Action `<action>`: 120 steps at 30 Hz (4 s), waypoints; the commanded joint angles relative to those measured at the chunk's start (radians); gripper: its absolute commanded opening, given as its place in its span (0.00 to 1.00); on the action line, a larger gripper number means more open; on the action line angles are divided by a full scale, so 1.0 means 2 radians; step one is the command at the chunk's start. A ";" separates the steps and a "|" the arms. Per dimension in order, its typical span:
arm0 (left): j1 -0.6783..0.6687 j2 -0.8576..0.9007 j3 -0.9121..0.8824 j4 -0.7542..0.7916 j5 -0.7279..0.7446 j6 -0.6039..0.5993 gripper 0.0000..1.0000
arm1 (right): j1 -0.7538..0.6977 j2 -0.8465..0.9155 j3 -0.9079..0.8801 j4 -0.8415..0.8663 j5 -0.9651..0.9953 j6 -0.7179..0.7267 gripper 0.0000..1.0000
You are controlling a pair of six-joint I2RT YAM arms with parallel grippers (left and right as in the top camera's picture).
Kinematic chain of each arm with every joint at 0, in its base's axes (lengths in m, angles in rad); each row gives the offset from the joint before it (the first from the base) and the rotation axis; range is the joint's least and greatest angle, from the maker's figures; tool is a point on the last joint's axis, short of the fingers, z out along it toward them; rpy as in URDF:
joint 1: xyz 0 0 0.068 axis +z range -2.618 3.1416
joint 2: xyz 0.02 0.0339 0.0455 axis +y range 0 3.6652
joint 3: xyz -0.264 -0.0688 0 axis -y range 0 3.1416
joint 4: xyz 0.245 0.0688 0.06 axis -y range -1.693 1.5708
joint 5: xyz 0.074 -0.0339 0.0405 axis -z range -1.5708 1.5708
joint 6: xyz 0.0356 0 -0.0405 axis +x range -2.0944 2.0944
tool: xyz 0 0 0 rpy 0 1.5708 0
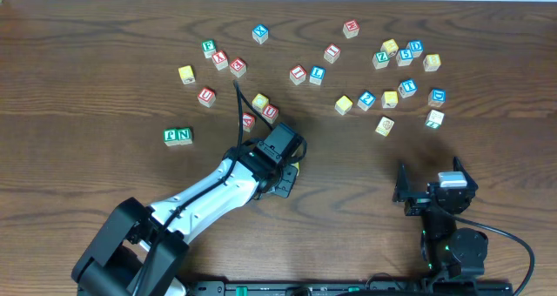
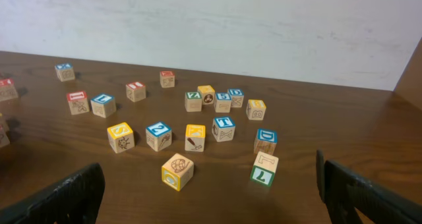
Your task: Spell out ROBOT
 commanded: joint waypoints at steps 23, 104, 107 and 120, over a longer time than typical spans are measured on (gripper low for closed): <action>-0.002 -0.072 0.014 -0.074 0.056 -0.016 0.07 | -0.003 -0.002 -0.001 -0.002 0.004 0.004 0.99; 0.417 -0.162 0.036 -0.132 0.308 0.304 0.98 | -0.003 0.571 0.674 -0.382 -0.134 0.009 0.99; 0.417 -0.162 0.036 -0.132 0.308 0.304 0.98 | -0.003 0.626 0.720 -0.430 -0.082 0.048 0.99; 0.417 -0.162 0.036 -0.132 0.308 0.304 0.98 | -0.009 0.896 0.962 -0.655 -0.039 0.040 0.99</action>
